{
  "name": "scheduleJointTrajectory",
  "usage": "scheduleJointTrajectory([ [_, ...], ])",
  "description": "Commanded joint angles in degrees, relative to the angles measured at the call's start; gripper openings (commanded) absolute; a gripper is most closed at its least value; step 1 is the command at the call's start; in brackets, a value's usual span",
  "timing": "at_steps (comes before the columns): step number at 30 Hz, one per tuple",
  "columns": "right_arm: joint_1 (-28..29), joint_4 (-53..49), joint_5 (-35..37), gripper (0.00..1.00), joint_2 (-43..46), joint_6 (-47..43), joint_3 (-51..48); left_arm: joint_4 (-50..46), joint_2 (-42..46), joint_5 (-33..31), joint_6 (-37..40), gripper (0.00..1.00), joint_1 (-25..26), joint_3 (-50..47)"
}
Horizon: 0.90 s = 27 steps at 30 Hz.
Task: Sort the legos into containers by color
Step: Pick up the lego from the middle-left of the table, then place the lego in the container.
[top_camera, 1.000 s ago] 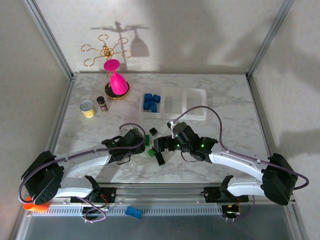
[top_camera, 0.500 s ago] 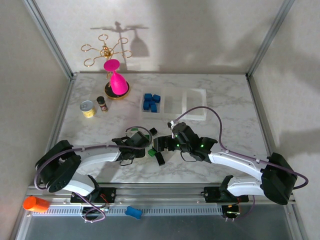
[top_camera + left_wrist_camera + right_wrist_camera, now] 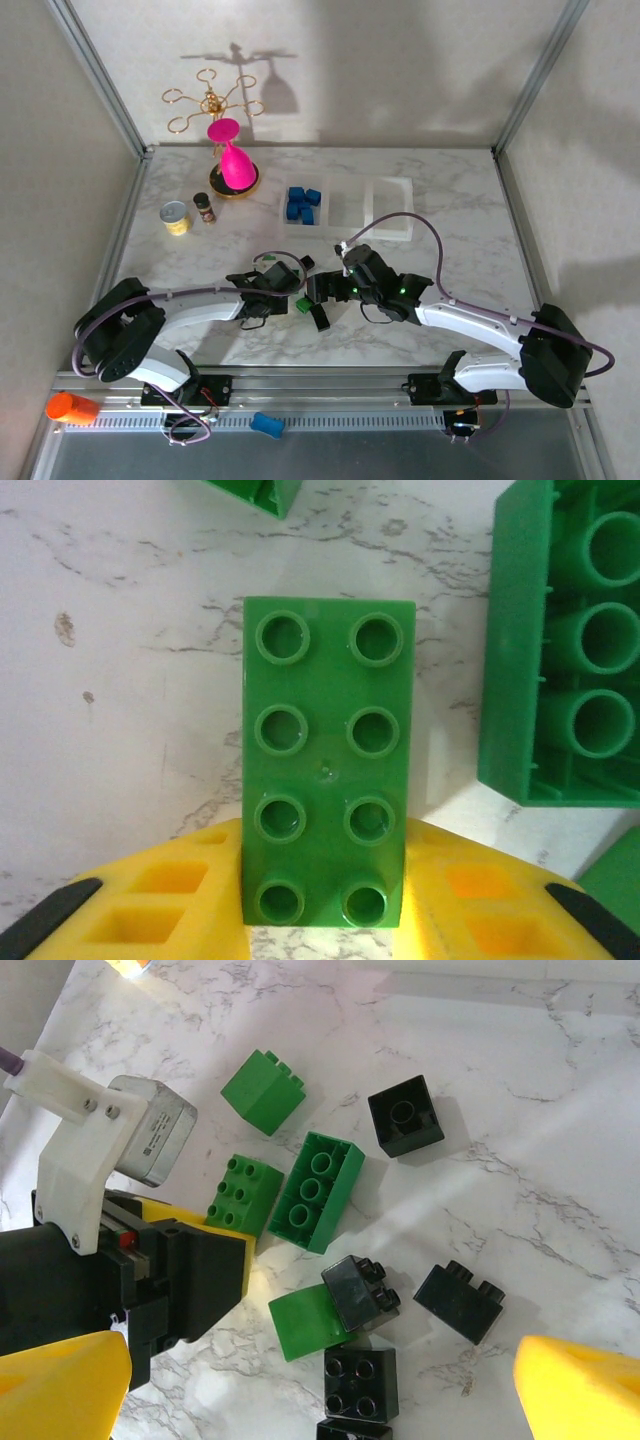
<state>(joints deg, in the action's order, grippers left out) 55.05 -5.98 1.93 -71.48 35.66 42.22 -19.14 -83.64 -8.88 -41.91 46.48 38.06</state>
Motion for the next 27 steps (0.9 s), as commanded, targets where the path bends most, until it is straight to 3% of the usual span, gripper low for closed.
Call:
scheduleJointTrajectory([
  [1, -0.21, -2.19, 1.59, 0.99, -0.19, 1.19, 2.81, -1.15, 3.6, 0.0, 0.99, 0.32, 0.45, 1.6],
  [11, -8.54, -6.12, -2.39, 0.99, 5.39, 4.46, 3.4, -4.63, 7.83, 0.49, 5.55, 0.3, 0.45, 10.7],
  [18, -16.93, -10.43, -1.97, 0.99, 8.76, 3.54, 4.6, -3.87, -3.0, 2.46, 11.22, 0.28, 0.45, 26.45],
  [27, -31.39, -12.42, -4.81, 0.99, 10.81, 1.31, 5.29, -4.38, -21.75, -1.2, 14.48, 0.26, 0.32, 47.84],
])
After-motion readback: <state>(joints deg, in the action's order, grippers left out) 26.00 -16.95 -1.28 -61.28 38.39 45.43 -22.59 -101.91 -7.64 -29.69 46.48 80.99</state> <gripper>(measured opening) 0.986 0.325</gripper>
